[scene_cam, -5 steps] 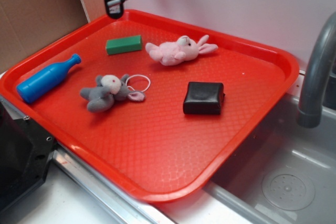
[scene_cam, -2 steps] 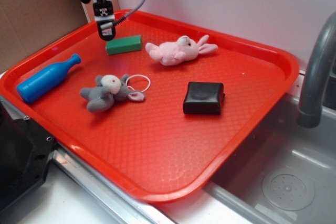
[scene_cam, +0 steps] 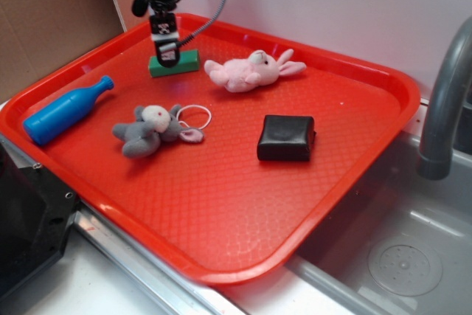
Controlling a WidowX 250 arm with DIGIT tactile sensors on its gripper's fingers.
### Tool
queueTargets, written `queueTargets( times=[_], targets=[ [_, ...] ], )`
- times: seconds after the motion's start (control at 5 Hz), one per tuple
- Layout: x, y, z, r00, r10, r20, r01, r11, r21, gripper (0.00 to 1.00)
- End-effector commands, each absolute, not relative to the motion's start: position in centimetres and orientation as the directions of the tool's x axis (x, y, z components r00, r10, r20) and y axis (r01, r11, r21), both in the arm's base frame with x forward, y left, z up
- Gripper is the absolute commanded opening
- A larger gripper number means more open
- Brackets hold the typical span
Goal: Grab the green block.
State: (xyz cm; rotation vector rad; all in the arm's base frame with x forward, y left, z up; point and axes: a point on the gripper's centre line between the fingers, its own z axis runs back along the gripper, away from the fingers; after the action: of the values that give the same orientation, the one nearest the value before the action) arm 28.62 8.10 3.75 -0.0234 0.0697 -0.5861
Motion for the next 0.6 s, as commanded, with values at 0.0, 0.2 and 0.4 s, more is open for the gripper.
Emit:
queueTargets(
  times=[0.0,0.2,0.4],
  targets=[
    [28.7,7.1,1.8,0.812,-0.576,-0.096,0.577,0.817,-0.012,1.0],
    [28.4,7.9,1.0,0.827,-0.552,-0.108,0.553,0.833,-0.024,0.78],
    [28.3,8.2,0.8,0.84,-0.532,-0.108,0.533,0.846,-0.023,0.0]
  ],
)
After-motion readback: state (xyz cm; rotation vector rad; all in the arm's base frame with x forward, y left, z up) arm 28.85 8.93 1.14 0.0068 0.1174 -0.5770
